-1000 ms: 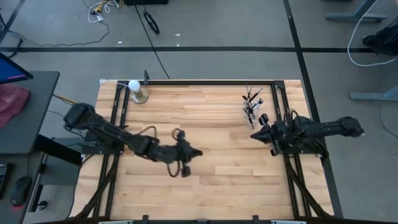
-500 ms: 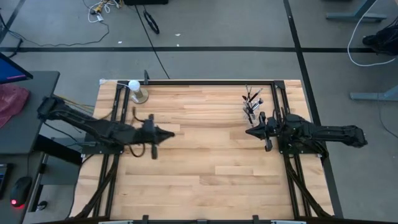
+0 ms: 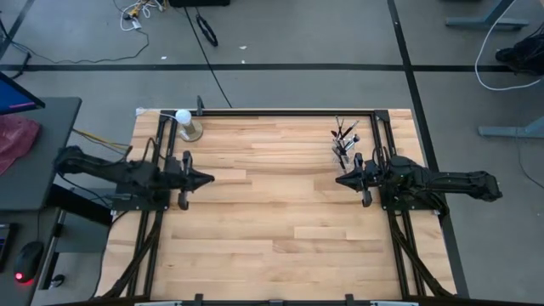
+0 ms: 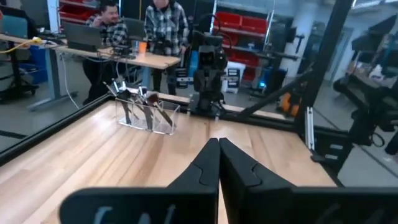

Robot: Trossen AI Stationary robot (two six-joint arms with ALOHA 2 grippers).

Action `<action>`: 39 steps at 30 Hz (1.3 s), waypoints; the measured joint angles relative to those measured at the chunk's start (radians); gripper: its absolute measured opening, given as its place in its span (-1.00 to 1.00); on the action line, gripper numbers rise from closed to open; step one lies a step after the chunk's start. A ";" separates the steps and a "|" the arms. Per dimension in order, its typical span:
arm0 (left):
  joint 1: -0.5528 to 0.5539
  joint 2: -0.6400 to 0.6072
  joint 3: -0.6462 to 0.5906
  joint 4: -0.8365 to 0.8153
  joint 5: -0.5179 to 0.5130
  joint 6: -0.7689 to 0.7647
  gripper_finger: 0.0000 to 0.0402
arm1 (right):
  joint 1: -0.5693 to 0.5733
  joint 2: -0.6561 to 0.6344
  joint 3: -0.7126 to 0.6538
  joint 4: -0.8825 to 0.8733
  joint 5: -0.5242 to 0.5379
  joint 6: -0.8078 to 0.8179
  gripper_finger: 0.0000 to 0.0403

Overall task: Sort items
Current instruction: Return to Home Position

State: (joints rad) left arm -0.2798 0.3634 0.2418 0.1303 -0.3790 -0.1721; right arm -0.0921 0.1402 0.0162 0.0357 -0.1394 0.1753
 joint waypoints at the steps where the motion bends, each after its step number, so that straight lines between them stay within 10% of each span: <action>1: 0.012 -0.031 -0.014 -0.007 0.013 0.000 -0.98 | 0.000 0.000 0.000 0.000 0.000 0.000 -0.87; 15: 0.138 -0.359 -0.169 -0.101 0.171 0.027 -0.99 | 0.000 0.000 0.000 0.001 0.000 0.000 -0.87; 39: 0.224 -0.357 -0.232 -0.088 0.182 0.158 -0.99 | 0.000 0.000 0.001 0.002 0.000 0.000 -0.87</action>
State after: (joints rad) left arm -0.0559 0.0059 0.0093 0.0418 -0.1974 -0.0141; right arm -0.0921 0.1402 0.0174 0.0376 -0.1390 0.1749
